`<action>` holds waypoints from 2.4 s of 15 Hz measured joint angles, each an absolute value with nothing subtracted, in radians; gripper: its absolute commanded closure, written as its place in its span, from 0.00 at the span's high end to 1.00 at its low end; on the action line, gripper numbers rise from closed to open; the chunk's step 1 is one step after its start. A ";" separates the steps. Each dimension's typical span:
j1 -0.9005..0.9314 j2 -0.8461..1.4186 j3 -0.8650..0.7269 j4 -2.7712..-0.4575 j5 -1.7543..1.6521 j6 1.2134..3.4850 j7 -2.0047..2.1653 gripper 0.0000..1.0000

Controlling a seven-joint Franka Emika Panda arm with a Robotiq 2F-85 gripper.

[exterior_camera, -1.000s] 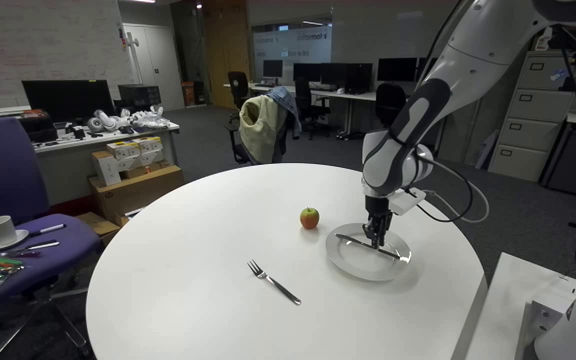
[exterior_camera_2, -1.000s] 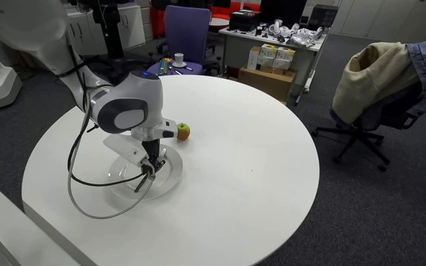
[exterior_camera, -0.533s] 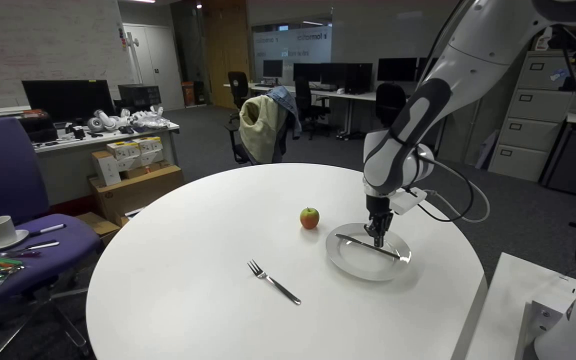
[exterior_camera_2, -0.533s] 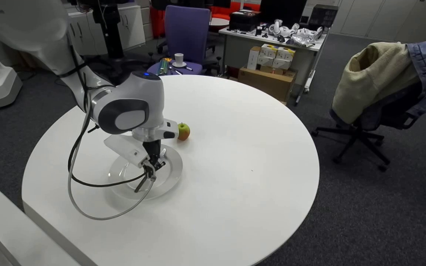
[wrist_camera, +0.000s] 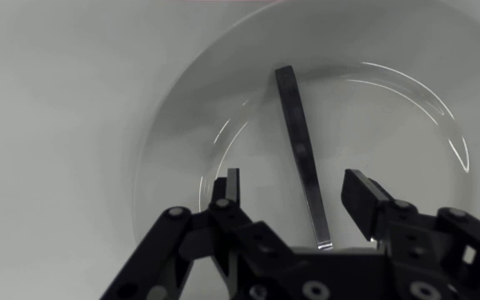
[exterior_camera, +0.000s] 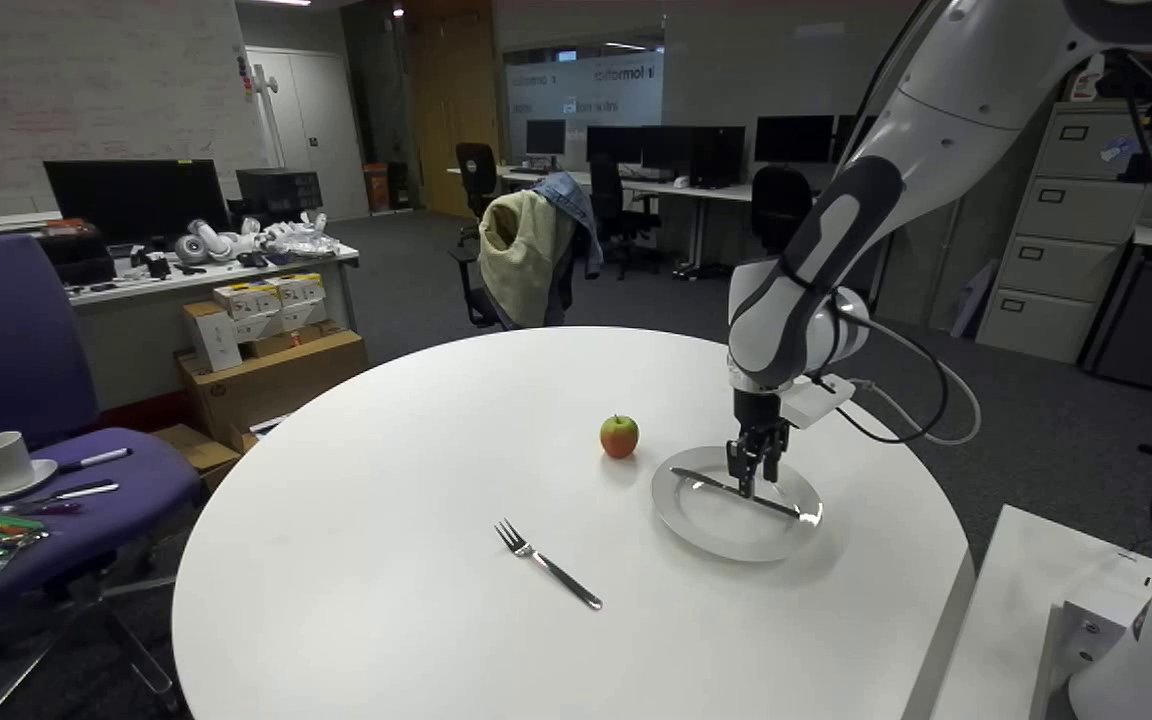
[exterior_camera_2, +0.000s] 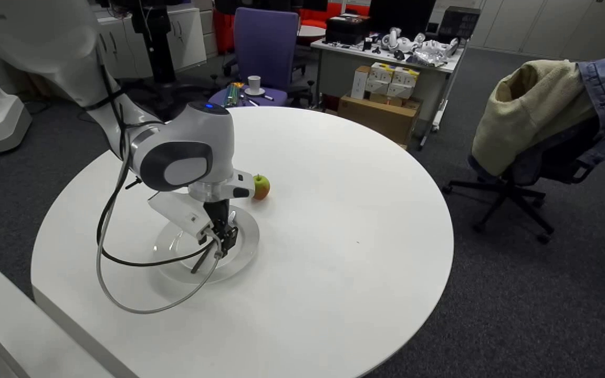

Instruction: Remove the fork from the plate

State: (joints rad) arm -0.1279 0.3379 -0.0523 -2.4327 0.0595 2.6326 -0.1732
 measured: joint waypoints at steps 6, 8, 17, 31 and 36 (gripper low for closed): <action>-0.126 0.340 -0.044 -2.425 0.059 2.632 -0.173 1.00; -0.121 0.346 -0.043 -2.417 0.058 2.631 -0.173 1.00; -0.116 0.418 -0.041 -2.372 0.054 2.630 -0.173 0.57; -0.116 0.418 -0.040 -2.340 0.053 2.621 -0.169 0.03; -0.074 0.390 -0.042 -2.324 0.021 2.621 -0.104 0.03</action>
